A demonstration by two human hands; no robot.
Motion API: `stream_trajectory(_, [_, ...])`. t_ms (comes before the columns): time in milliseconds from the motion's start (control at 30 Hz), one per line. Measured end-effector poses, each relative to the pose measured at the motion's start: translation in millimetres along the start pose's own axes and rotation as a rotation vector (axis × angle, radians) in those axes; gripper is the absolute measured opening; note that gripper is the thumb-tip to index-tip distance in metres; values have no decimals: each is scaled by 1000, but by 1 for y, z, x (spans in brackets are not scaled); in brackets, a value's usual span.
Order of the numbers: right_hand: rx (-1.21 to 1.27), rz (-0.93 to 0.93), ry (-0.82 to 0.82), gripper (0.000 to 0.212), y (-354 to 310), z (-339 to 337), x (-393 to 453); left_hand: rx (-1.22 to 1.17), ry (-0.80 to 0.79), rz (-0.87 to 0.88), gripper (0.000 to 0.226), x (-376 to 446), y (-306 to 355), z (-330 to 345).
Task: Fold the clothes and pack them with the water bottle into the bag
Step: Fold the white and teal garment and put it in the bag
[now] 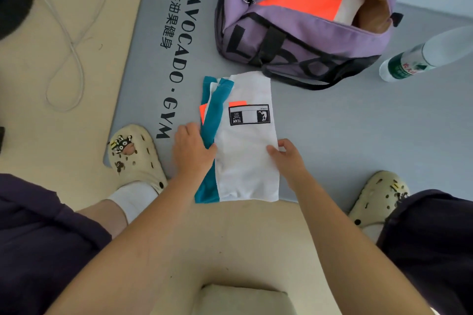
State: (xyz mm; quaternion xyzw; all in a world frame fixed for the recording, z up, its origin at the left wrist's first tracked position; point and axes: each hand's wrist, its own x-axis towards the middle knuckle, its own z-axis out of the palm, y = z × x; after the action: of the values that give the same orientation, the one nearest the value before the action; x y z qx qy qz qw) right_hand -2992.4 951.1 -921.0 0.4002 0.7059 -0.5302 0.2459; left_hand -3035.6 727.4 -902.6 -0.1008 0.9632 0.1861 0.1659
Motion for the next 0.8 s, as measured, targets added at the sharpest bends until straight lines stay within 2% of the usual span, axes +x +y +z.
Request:
stream_trajectory(133, [-142,-31,-57,8,2,-28,16,136,-19,519,40,4,70,13])
stream_trajectory(233, [-285,-51,-137,13,-1,-51,29,355,-175,875,49,11,116,36])
stream_trajectory(300, [-342,-68,-165,23,-4,-67,36,514,-301,1003,49,23,136,48])
stream_trajectory(400, [-371,-141,-109,17,-7,-92,47,631,-404,1015,39,44,156,56])
stream_trajectory(500, [-341,-233,-44,6,-11,-108,57,635,-386,1028,28,64,175,57])
stream_trajectory(600, [-335,-259,-46,11,-17,-116,67,696,-466,939,41,88,183,48])
stream_trajectory(700, [-685,-174,-175,25,-21,-133,77,793,-588,776,45,114,176,31])
stream_trajectory(733, [-780,-131,-175,28,-22,-140,80,789,-609,733,44,120,172,26])
stream_trajectory(800, [-781,-98,-63,24,-26,-151,82,732,-583,666,43,128,164,19])
